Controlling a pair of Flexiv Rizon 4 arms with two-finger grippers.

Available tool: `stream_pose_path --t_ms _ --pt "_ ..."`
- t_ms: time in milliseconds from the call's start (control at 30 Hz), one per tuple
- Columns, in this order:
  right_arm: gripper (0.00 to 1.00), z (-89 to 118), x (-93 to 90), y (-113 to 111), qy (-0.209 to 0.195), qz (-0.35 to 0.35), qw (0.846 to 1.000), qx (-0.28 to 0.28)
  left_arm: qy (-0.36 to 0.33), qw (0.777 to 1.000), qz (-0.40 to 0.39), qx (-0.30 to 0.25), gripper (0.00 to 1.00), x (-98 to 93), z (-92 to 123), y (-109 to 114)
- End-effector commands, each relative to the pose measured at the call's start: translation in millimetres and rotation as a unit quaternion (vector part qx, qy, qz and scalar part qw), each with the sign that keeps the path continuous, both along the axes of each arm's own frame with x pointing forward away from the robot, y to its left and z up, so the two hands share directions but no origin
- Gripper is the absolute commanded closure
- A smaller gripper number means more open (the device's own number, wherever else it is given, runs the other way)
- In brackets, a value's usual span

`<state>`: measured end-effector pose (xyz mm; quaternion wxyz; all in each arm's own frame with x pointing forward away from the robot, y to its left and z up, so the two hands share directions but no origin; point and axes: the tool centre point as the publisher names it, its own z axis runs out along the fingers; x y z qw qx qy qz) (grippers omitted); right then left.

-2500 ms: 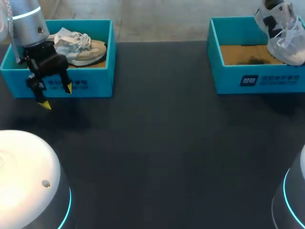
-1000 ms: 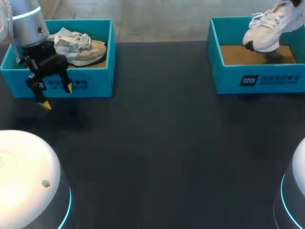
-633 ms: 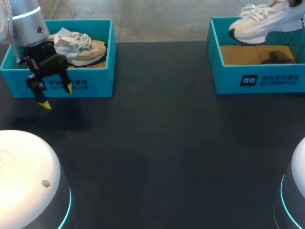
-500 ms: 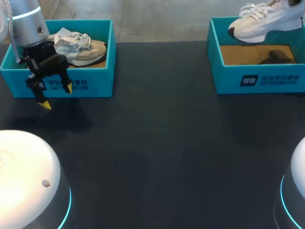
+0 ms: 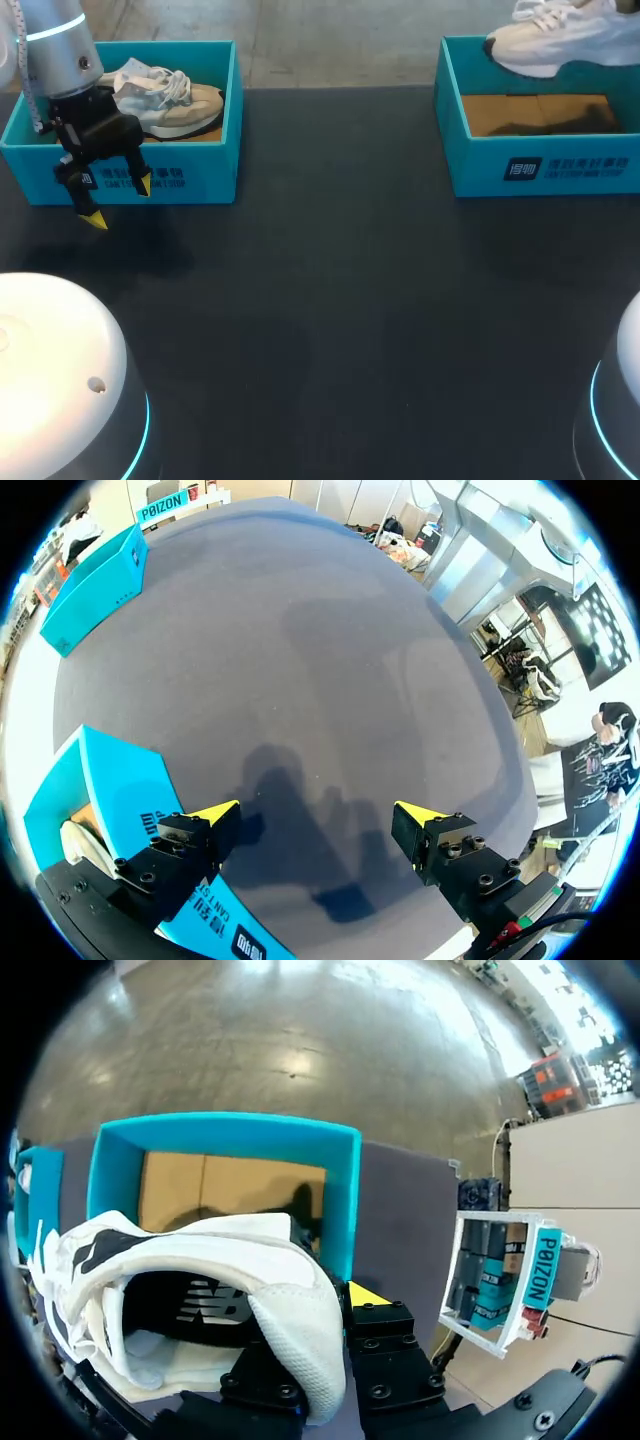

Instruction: Take the shoe out of the shoebox, open the shoe tongue, remove and reinsert the insole, then place the shoe into the shoebox

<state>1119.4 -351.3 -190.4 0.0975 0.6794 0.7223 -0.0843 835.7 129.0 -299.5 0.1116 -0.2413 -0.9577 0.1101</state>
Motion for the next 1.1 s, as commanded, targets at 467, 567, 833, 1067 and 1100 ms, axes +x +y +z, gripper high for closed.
stream_pose_path --t_ms 467,567,833,1067,1100 --pt "1.0 -16.0 -24.0 5.9 -0.019 -0.008 1.0 -0.023 0.0 1.0 0.0 0.001 0.0 -0.4 0.7 0.0" --pt "1.0 -16.0 -24.0 5.9 -0.019 -0.008 1.0 -0.023 0.0 1.0 0.0 0.001 0.0 -0.4 0.7 0.0" --pt "1.0 -30.7 -24.3 4.9 -0.02 -0.031 0.999 -0.016 0.0 1.0 0.0 0.001 0.0 -0.4 0.7 0.0" --pt "1.0 -37.3 -29.1 5.1 -0.021 -0.045 0.998 -0.027 0.0 1.0 0.0 0.001 0.0 -0.4 0.7 0.0" --pt "1.0 -39.2 -29.5 4.8 -0.02 -0.046 0.998 -0.025 0.0 1.0 0.0 0.001 0.0 -0.4 0.7 0.0"
